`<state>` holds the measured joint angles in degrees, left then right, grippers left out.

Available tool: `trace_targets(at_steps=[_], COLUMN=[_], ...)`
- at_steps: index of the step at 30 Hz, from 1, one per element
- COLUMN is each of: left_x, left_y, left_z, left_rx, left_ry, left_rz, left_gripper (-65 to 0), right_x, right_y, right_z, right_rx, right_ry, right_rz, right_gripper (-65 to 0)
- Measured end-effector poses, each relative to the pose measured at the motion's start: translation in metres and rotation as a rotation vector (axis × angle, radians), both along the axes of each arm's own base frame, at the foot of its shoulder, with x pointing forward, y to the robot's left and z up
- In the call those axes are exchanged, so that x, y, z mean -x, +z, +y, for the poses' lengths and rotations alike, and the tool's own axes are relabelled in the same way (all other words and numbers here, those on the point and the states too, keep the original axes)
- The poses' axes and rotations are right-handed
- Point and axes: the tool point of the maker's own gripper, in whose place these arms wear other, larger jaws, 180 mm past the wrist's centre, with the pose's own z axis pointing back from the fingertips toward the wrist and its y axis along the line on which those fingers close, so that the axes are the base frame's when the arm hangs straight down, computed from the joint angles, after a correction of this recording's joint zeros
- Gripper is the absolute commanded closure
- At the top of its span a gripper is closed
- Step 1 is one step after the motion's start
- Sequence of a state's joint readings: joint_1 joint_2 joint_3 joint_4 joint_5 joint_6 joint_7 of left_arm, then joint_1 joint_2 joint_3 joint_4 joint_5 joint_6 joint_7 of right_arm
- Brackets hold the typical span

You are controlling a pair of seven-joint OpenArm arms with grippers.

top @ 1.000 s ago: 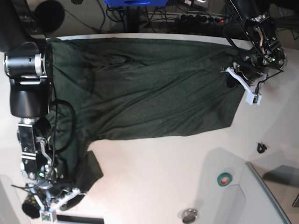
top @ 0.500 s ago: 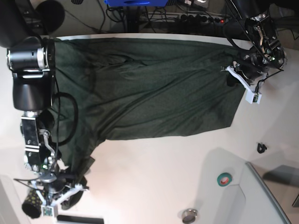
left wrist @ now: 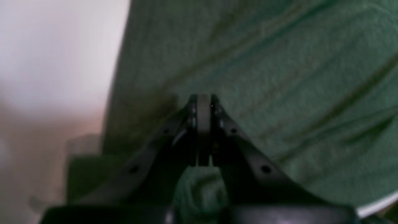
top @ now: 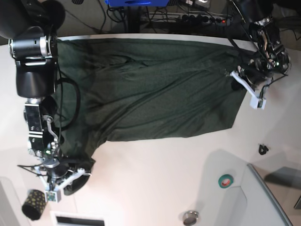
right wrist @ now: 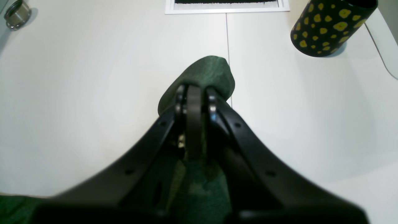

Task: Layout the t-shirt on the table in an organized manner, then fold the t-shirt properly
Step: 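Release the shirt edge with the left gripper and move it inward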

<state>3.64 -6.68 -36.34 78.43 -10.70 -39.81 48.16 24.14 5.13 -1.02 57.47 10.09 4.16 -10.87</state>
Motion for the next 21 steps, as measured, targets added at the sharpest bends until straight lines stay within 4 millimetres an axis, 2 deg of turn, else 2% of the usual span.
trace_targets(at_steps=[4,6,8,12,14,19,21], left_x=[-0.053,-0.068,-0.076,-0.086,-0.093,-0.086,-0.093], left_y=[0.023,0.03,0.03,0.005,-0.001,-0.026,-0.029], left_z=[-0.01,-0.016,-0.025,-0.042,-0.047,-0.049,-0.049], left_rx=[0.056,0.074,0.095,0.12,0.146,0.17,0.18], left_ry=[0.047,0.057,0.052,0.04,0.049,0.072,0.084], left_rz=[-0.112,-0.138,-0.142,-0.058,-0.08,-0.032,-0.064], left_gripper=[0.0,0.0,0.0,0.0,0.0,0.0,0.0], right_x=[0.003,0.005,0.008,0.014,0.016,0.017,0.022], right_y=[-0.003,-0.006,-0.009,-0.009,-0.006,0.01,0.008], right_z=[0.001,0.001,0.001,0.0,0.001,0.002,0.004], right_rx=[-0.001,-0.001,-0.001,0.004,0.007,0.011,0.012], right_ry=[0.001,0.001,0.001,0.003,0.009,0.015,0.021], right_rz=[0.007,0.015,0.018,0.013,0.002,-0.046,-0.032], right_gripper=[-0.6,-0.6,-0.6,-0.6,-0.6,-0.6,-0.6])
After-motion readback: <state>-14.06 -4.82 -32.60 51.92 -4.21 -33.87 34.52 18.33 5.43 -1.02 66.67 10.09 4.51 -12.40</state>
